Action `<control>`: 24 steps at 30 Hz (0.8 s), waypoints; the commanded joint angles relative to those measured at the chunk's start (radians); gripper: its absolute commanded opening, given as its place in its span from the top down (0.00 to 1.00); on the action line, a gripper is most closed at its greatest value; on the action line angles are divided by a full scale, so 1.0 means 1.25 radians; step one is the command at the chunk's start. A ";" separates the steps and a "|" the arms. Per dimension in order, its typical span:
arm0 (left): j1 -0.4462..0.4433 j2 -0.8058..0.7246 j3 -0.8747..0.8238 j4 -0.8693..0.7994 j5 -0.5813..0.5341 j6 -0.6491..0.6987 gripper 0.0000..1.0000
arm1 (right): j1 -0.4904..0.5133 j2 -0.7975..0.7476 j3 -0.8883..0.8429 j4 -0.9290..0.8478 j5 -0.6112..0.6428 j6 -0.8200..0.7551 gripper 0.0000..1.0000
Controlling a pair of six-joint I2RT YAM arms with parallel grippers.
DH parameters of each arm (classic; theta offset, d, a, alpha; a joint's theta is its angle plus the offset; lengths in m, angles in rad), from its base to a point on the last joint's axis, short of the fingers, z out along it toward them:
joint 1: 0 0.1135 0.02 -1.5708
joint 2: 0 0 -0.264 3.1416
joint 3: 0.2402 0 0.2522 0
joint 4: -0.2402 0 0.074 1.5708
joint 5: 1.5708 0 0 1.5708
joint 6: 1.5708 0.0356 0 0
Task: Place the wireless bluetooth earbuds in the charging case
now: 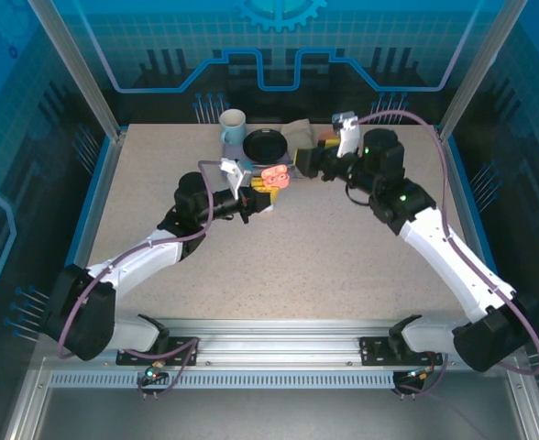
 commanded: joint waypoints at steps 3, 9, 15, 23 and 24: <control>-0.001 0.027 0.031 -0.020 0.086 0.002 1.00 | -0.038 0.132 0.098 -0.099 -0.248 0.080 0.20; -0.001 0.069 0.075 -0.046 0.135 -0.008 1.00 | -0.038 0.208 0.128 -0.102 -0.325 0.104 0.24; -0.001 0.107 0.106 -0.046 0.146 -0.021 1.00 | -0.031 0.217 0.105 -0.076 -0.352 0.126 0.27; -0.001 0.159 0.130 -0.043 0.133 -0.031 1.00 | -0.014 0.167 0.065 -0.060 -0.399 0.146 0.37; -0.001 0.167 0.133 -0.043 0.129 -0.033 1.00 | -0.013 0.153 0.056 -0.060 -0.403 0.146 0.39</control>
